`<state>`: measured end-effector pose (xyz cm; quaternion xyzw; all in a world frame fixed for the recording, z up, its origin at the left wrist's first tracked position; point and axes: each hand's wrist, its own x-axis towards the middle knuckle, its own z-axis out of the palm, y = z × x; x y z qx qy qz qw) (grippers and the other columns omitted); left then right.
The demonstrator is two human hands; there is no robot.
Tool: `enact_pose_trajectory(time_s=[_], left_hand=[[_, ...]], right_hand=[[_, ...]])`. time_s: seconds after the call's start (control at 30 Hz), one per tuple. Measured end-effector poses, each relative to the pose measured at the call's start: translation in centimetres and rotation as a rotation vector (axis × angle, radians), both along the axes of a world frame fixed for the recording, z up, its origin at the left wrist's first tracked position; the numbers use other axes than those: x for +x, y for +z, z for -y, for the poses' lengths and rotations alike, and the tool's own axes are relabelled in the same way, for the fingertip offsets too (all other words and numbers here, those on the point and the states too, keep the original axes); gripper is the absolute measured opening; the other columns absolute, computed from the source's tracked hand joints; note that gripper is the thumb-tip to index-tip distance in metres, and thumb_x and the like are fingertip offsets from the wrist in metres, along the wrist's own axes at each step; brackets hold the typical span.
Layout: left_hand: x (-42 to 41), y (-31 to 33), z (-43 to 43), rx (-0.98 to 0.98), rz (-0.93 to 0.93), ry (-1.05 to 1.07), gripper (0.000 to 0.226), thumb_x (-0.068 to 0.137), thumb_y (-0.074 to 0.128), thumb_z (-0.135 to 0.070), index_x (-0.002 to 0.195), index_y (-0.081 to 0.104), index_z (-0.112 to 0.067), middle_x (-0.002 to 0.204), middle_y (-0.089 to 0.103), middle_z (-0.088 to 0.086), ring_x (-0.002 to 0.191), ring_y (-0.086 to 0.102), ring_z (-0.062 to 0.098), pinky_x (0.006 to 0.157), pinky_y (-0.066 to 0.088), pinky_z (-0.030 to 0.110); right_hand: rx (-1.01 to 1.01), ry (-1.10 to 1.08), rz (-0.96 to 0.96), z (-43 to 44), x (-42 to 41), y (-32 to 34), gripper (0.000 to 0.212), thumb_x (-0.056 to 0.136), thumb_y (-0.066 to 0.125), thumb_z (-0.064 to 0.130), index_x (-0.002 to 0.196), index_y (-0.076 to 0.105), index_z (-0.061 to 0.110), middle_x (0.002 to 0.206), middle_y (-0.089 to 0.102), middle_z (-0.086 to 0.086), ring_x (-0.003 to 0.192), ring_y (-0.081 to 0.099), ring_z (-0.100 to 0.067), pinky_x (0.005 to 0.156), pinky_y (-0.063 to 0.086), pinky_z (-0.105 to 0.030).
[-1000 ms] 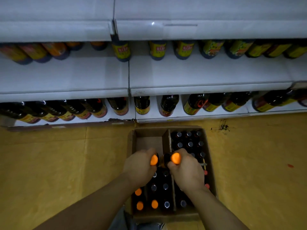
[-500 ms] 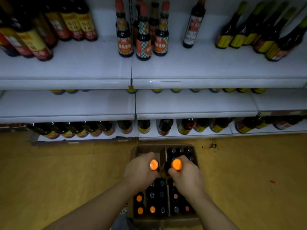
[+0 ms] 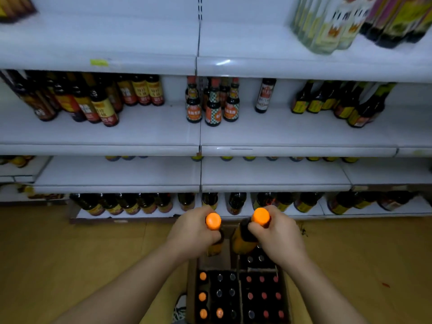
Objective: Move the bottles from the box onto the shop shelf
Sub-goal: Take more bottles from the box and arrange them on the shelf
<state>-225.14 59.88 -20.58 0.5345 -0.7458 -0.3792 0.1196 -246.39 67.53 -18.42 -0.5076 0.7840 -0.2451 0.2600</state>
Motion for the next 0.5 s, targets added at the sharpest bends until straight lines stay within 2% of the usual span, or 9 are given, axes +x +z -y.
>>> enact_pose_trajectory(time_s=[0.23,0.33,0.5], left_hand=[[2.4,4.9,-0.6,-0.066,-0.07,0.042,0.019,0.072,0.073,-0.037,0.087,0.061,-0.034,0.081,0.064,-0.008,0.076,0.062,0.01,0.072,0.058,0.048],[3.5,6.9,-0.8,-0.082,-0.104,0.078,0.02,0.07,0.074,-0.04,0.086,0.064,-0.033,0.079,0.066,-0.006,0.076,0.064,0.011,0.071,0.059,0.048],[5.6,10.0,-1.2,-0.099,-0.151,0.136,0.017,0.072,0.076,-0.034,0.084,0.064,-0.032,0.077,0.065,-0.004,0.073,0.063,0.012,0.068,0.057,0.042]], right_hand=[[-0.12,0.064,0.022,0.1,1.2,4.8,0.025,0.083,0.073,0.042,0.077,0.058,0.023,0.069,0.062,0.0,0.066,0.059,-0.02,0.065,0.052,-0.051],[-0.145,0.099,0.003,0.5,1.9,6.4,0.027,0.082,0.073,0.044,0.075,0.058,0.022,0.068,0.061,-0.001,0.066,0.059,-0.02,0.065,0.052,-0.051],[-0.176,0.19,-0.014,1.1,3.3,9.5,0.03,0.079,0.067,0.054,0.075,0.054,0.028,0.066,0.059,0.001,0.065,0.057,-0.019,0.062,0.051,-0.049]])
